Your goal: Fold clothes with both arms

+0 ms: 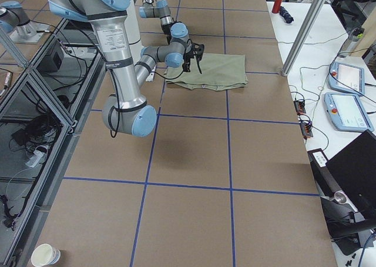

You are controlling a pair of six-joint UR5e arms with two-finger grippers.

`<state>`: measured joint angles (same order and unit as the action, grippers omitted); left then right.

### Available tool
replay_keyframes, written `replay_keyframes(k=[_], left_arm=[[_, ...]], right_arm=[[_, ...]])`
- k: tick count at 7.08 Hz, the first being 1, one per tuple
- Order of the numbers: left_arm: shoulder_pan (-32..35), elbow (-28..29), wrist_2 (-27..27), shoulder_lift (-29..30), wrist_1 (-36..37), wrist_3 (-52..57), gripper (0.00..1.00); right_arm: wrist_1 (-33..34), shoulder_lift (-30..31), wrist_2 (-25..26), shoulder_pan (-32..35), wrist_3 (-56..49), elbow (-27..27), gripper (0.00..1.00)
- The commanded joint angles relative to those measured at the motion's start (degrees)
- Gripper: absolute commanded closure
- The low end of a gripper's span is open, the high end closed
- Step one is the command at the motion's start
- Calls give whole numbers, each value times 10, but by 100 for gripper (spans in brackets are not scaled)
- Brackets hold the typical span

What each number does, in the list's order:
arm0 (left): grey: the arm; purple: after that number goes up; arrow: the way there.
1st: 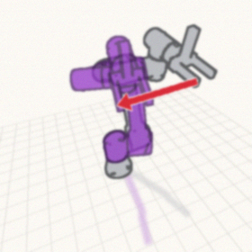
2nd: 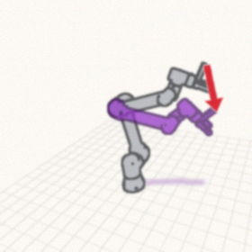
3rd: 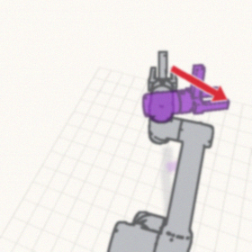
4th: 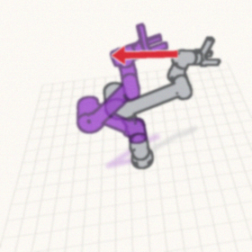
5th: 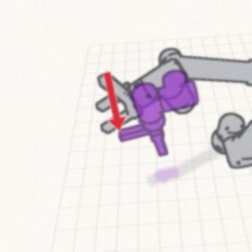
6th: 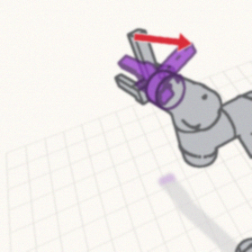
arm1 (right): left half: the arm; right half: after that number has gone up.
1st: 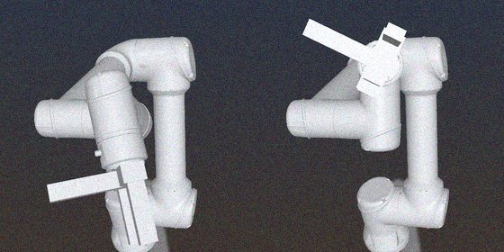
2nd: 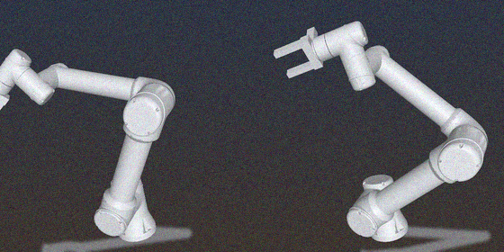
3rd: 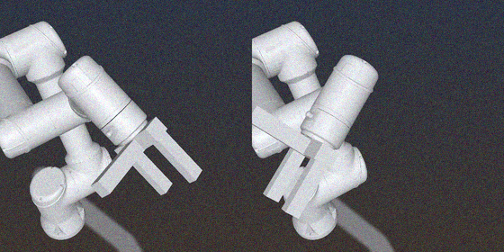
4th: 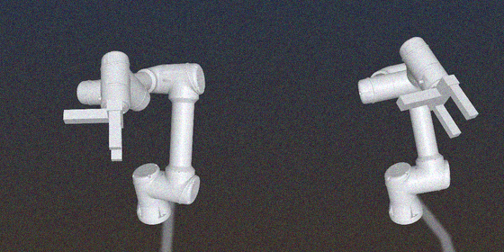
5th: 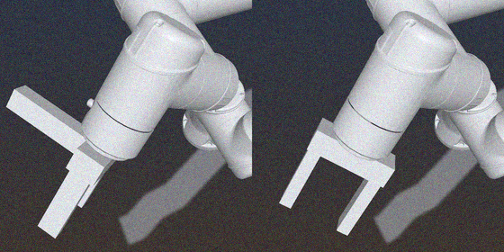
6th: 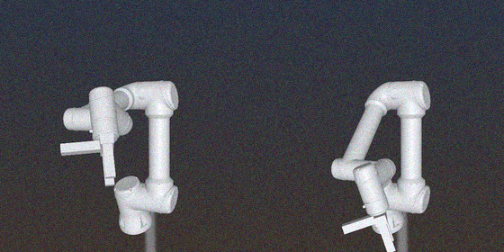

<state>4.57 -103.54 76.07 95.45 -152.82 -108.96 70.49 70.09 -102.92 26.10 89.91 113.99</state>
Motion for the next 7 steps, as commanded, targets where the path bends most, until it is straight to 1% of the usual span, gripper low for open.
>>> replay_keyframes(k=[1,2,3,4,6,7], left_arm=[[0,1,0,4,1,1,9],[0,1,0,8,1,1,21],[0,1,-1,11,1,1,47],[0,1,0,11,1,1,52],[0,1,0,9,2,1,52],[0,1,0,10,2,1,54]], right_arm=[[0,0,0,0,0,0,0],[0,0,0,0,0,0,0],[0,0,0,0,0,0,0],[0,1,0,0,0,0,0],[1,2,4,0,2,-2,0],[4,9,20,-3,38,-4,0]])
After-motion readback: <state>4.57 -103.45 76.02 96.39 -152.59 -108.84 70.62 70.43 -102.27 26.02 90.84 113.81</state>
